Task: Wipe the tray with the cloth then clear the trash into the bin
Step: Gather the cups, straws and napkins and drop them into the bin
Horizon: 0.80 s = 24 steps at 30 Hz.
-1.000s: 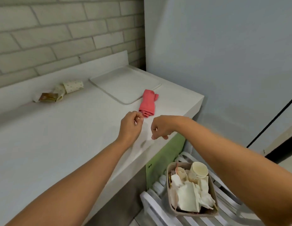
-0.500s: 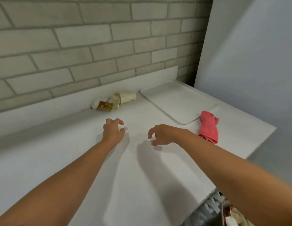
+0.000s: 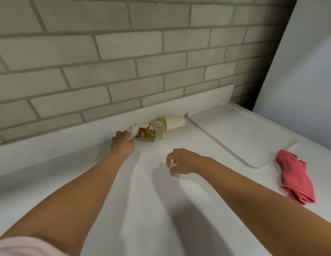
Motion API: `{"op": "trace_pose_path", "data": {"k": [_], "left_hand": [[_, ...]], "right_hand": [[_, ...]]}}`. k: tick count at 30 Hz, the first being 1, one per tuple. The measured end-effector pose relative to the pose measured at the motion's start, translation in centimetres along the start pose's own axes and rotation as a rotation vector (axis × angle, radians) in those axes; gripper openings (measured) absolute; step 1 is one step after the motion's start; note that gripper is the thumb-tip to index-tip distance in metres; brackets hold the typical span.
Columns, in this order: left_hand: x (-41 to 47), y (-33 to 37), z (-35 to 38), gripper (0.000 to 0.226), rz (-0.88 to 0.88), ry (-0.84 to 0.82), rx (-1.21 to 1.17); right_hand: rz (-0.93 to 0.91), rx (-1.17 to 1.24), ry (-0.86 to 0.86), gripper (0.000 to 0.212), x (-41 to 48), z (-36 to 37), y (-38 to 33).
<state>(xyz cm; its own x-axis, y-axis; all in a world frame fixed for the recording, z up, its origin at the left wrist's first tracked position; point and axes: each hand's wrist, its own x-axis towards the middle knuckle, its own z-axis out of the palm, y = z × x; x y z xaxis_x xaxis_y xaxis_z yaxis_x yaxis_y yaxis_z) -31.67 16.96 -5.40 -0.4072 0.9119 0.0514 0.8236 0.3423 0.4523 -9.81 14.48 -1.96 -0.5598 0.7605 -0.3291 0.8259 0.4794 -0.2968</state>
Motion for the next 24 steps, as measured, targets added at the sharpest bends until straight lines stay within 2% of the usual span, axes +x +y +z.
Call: {"op": "trace_pose_path", "data": {"k": [5, 10, 17, 21, 24], "left_hand": [[3.5, 1.1, 1.2, 0.036, 0.076, 0.052, -0.076], [5.4, 1.7, 2.7, 0.043, 0.162, -0.026, 0.081], [6.3, 0.1, 3.8, 0.034, 0.101, -0.030, 0.154], [6.2, -0.6, 3.9, 0.026, 0.083, 0.020, 0.067], [6.1, -1.0, 3.5, 0.028, 0.073, -0.007, 0.094]], "right_hand": [[-0.037, -0.042, 0.038, 0.030, 2.8, -0.3, -0.4], [-0.086, -0.027, 0.160, 0.034, 6.1, -0.9, -0.5], [-0.109, -0.005, 0.317, 0.062, 11.4, -0.7, -2.3], [-0.082, -0.040, 0.306, 0.067, 14.1, 0.1, -2.9], [-0.033, -0.140, 0.271, 0.059, 15.1, 0.7, -3.3]]}}
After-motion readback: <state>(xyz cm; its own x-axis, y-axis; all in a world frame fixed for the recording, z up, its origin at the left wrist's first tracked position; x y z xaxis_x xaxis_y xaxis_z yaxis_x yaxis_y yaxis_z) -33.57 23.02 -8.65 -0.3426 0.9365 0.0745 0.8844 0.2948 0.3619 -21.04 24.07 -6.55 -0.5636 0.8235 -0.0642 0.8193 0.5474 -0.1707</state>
